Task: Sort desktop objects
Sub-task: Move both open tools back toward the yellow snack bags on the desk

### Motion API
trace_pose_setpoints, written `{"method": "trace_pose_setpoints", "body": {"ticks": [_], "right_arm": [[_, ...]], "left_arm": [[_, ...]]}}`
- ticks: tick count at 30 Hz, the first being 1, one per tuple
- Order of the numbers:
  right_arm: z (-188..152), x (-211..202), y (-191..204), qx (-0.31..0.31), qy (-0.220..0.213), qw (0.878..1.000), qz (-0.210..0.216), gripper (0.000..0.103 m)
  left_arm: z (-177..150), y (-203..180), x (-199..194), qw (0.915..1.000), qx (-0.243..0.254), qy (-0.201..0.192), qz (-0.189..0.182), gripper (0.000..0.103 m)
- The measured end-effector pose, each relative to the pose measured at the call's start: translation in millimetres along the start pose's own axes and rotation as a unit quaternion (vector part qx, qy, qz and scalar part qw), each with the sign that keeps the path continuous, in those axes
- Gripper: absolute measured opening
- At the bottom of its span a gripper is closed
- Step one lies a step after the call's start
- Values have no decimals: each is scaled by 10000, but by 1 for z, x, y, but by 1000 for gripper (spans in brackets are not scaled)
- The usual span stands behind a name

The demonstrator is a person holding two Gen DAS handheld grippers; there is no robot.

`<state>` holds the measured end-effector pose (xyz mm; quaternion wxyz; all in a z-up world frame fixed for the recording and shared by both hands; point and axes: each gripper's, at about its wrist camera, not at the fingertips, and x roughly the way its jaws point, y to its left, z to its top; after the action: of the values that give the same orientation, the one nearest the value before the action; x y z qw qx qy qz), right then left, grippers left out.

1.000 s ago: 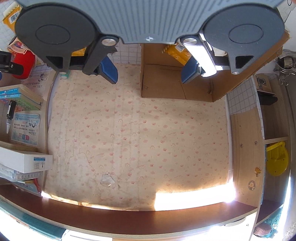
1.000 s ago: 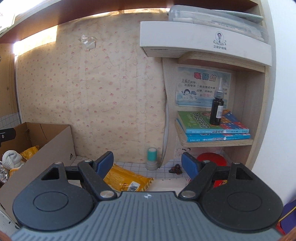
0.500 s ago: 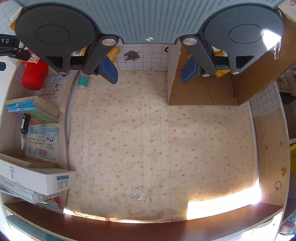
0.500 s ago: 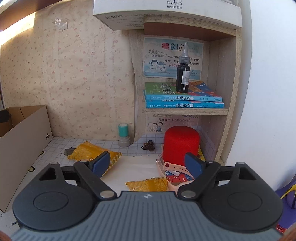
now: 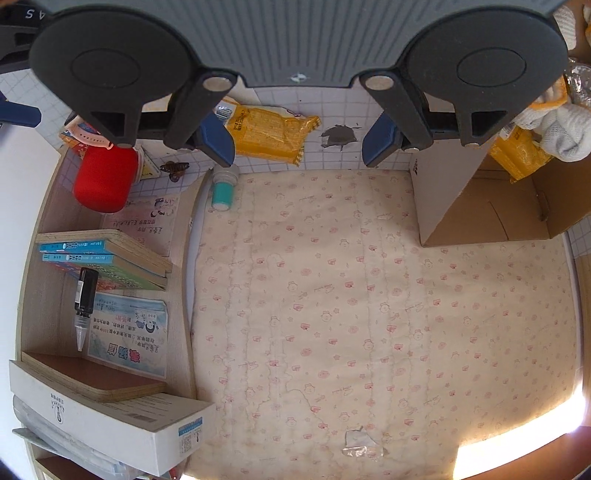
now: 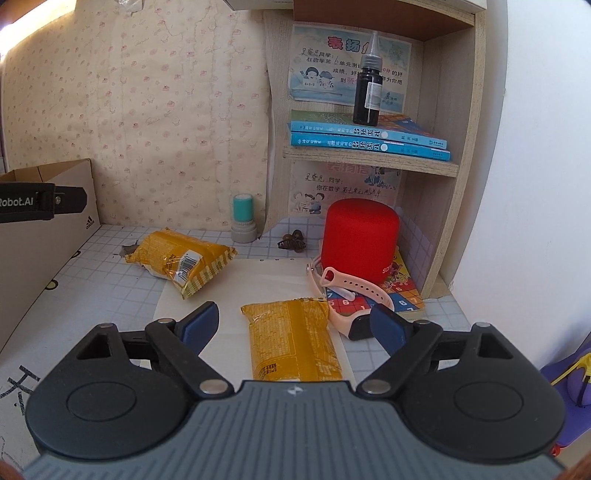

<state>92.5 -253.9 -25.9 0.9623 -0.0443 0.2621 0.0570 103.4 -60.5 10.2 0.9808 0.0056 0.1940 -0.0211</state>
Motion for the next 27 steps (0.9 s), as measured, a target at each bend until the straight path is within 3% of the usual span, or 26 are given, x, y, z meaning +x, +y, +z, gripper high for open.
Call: {"method": "trace_pose_setpoints", "body": {"ticks": [5, 10, 16, 27], "right_arm": [[11, 8, 0, 52, -73, 9998, 165, 87], [44, 37, 20, -306, -149, 9989, 329, 91], [69, 94, 40, -591, 341, 9964, 511, 92], [87, 151, 65, -1336, 744, 9878, -303, 93]], "left_arm": [[-5, -6, 12, 9999, -54, 75, 109, 79], [-14, 3, 9, 9986, 91, 5, 529, 80], [-25, 17, 7, 9980, 78, 6, 622, 80], [-33, 32, 9, 9986, 24, 107, 521, 81]]}}
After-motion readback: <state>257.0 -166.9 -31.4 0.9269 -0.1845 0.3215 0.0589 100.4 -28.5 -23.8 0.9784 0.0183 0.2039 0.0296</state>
